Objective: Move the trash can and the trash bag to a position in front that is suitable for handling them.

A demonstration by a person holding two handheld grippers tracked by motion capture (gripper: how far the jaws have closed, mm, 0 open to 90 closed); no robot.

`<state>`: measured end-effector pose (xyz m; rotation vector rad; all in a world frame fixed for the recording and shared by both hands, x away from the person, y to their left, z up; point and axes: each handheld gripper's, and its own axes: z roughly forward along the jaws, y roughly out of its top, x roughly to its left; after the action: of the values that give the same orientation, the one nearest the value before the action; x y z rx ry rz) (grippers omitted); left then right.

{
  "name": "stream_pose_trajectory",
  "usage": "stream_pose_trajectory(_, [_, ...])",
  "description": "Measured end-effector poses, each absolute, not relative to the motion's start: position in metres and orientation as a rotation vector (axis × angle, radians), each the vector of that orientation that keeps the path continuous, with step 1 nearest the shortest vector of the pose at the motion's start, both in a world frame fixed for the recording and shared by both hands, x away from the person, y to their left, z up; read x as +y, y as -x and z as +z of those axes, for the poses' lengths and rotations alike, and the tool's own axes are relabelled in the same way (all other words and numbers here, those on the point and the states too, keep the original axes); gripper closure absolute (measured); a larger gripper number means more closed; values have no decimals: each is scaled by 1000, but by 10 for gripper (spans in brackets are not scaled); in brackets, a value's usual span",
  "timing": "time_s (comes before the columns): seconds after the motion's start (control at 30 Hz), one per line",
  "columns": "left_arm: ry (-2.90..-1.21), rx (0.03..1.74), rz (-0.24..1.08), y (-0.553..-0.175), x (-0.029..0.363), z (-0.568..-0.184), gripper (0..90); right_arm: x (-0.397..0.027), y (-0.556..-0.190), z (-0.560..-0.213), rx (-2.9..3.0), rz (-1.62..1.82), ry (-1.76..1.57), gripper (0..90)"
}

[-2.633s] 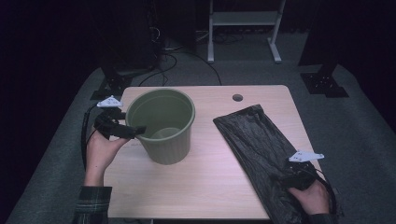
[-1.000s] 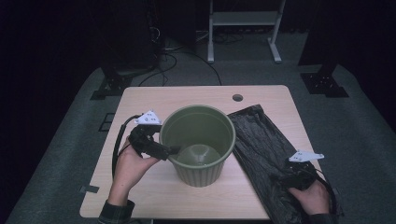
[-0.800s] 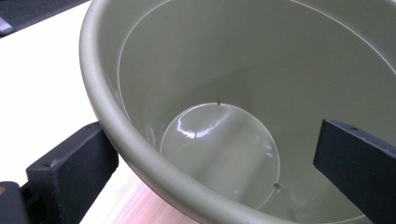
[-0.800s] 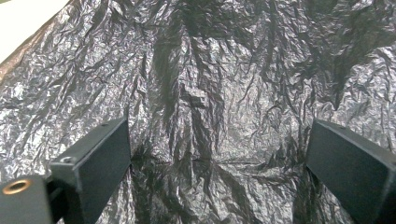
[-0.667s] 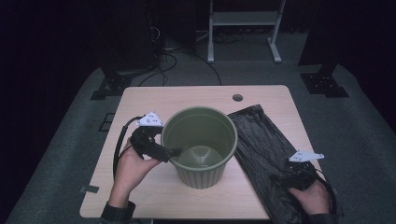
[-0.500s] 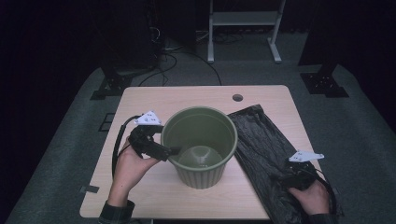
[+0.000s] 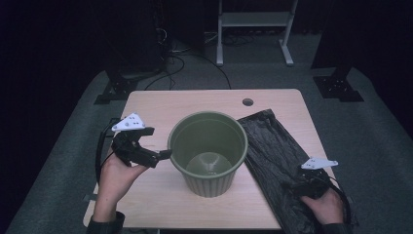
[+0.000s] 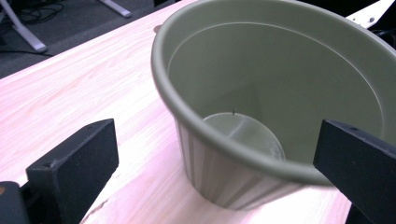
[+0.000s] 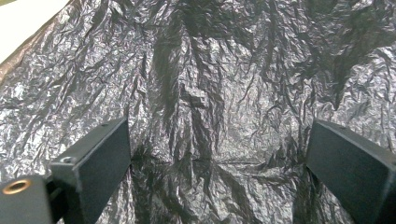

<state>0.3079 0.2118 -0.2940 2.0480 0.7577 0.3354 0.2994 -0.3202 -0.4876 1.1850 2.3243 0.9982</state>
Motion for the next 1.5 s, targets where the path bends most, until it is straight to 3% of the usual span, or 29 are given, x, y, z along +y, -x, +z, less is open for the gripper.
stream_pose_trajectory(0.7, [-2071,798,379,-274,230,-354,0,-320,-299,-488,2325,998,-1184,58])
stream_pose_trajectory(1.5, [-2097,836,405,-290,230,-433,0,-320,-299,-488,2327,999,-1181,58])
